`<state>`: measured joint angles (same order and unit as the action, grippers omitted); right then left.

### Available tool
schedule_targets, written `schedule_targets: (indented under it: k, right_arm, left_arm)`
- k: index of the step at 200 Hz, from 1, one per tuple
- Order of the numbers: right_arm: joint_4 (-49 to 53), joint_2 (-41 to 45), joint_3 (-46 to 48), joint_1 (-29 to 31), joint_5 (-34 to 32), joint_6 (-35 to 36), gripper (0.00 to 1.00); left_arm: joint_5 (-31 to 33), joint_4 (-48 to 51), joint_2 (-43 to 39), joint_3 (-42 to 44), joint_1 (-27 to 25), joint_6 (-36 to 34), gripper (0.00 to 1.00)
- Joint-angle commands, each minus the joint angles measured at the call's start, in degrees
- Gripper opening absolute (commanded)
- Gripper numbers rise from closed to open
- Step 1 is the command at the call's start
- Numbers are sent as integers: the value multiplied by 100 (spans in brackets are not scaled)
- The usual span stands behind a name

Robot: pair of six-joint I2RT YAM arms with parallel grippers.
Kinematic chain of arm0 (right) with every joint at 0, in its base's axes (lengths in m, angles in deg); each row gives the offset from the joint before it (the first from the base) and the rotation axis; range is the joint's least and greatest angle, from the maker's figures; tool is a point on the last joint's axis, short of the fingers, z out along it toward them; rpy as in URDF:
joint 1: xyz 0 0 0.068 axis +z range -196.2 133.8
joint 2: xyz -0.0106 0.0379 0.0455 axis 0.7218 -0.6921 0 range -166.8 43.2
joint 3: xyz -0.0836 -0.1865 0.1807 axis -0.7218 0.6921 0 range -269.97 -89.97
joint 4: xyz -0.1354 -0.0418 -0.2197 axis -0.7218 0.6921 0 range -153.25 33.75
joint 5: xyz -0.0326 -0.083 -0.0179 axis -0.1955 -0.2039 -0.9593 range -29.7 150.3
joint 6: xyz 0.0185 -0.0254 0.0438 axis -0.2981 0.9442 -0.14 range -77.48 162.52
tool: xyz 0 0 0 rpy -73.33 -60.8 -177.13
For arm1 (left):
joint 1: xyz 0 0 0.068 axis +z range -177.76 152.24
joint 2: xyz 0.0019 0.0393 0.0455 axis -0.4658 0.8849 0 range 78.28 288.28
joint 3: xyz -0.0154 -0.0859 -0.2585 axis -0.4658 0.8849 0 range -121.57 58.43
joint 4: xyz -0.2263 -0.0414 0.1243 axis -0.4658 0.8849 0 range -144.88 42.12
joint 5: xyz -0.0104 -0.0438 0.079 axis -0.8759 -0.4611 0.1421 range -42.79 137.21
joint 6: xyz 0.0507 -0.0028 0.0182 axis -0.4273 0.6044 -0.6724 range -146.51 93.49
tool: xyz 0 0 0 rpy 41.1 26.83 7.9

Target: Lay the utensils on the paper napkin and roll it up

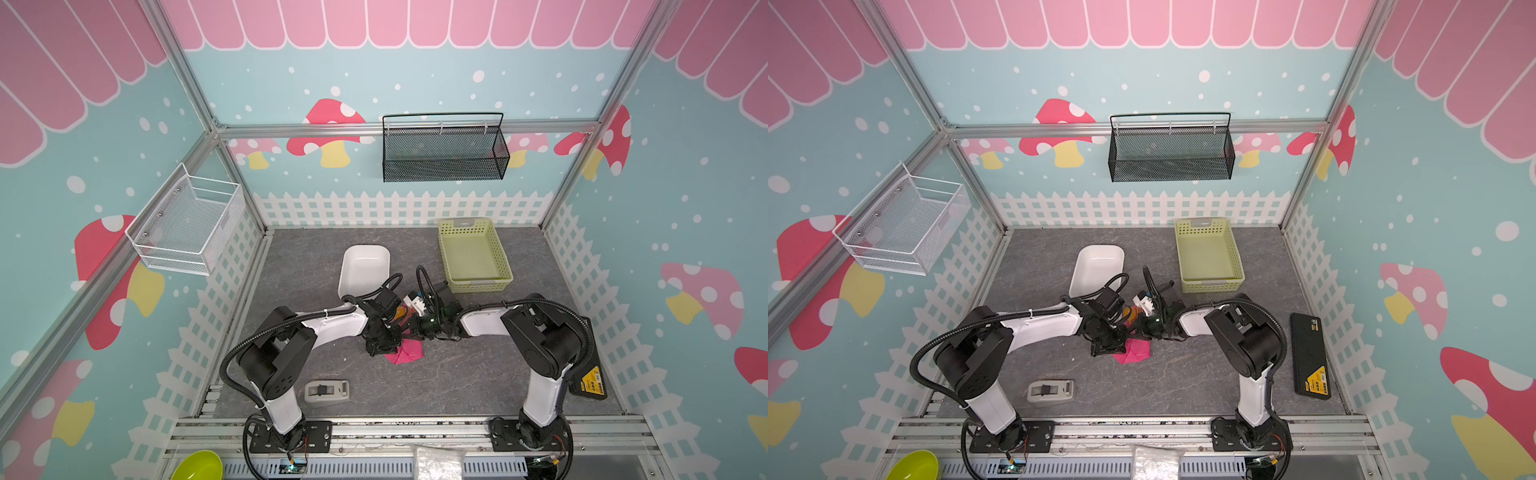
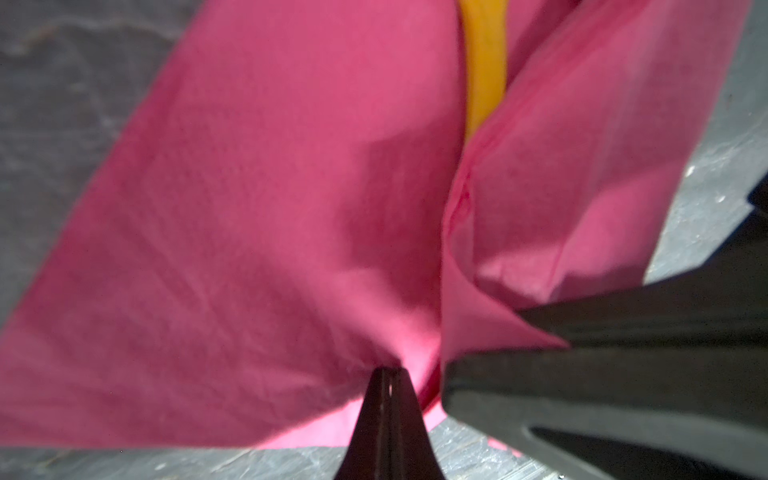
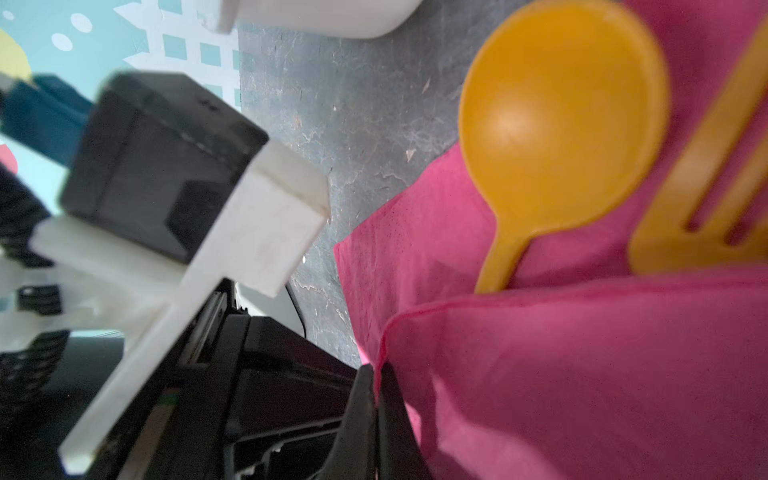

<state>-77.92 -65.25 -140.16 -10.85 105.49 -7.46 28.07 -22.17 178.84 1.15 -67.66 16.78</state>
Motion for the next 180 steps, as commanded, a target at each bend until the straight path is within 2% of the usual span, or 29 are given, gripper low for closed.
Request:
schedule_targets:
  k: [1, 84, 128, 154, 180]
  right_arm:
    - [-64, -232, -139, 42, 51, -37, 0]
    - [-35, -508, -195, 46, 117, 22, 1]
    - [428, -523, -221, 29, -192, 315, 2]
    - [607, -518, -210, 26, -322, 436, 8]
    - [621, -512, -232, 31, -322, 445, 19]
  left_arm:
    - [11, -18, 158, -47, -45, 15, 2]
    - [72, -19, 59, -118, -36, 13, 2]
    - [257, 49, -366, -67, 151, 33, 2]
    - [270, 56, -514, 57, 310, 26, 2]
    - [312, 52, -558, 61, 369, 33, 2]
